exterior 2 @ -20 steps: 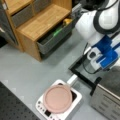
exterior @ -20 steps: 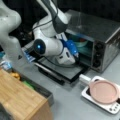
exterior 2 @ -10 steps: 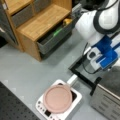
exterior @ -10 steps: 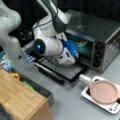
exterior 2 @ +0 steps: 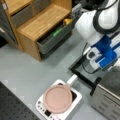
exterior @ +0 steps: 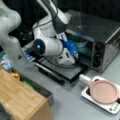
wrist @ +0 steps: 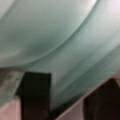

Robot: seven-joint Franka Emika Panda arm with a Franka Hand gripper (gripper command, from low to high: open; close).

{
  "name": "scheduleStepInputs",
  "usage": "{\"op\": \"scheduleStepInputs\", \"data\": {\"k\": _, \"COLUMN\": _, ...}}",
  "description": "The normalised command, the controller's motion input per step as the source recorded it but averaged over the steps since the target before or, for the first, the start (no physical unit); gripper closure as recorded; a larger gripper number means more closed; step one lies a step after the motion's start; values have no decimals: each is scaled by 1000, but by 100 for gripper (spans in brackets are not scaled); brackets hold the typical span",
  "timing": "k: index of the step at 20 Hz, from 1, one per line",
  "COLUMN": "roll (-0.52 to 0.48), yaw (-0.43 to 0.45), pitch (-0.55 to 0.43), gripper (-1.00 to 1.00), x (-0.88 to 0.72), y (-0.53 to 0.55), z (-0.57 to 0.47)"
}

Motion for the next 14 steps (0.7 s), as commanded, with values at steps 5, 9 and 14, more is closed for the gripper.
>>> {"op": "scheduleStepInputs", "data": {"k": 5, "roll": 57, "yaw": 35, "pitch": -45, "gripper": 100, "x": 195, "y": -126, "z": -26}}
{"op": "scheduleStepInputs", "data": {"k": 9, "roll": 53, "yaw": 51, "pitch": -28, "gripper": 100, "x": 206, "y": -181, "z": -13}}
{"op": "scheduleStepInputs", "data": {"k": 14, "roll": 40, "yaw": 80, "pitch": -29, "gripper": 100, "x": 230, "y": -276, "z": -10}}
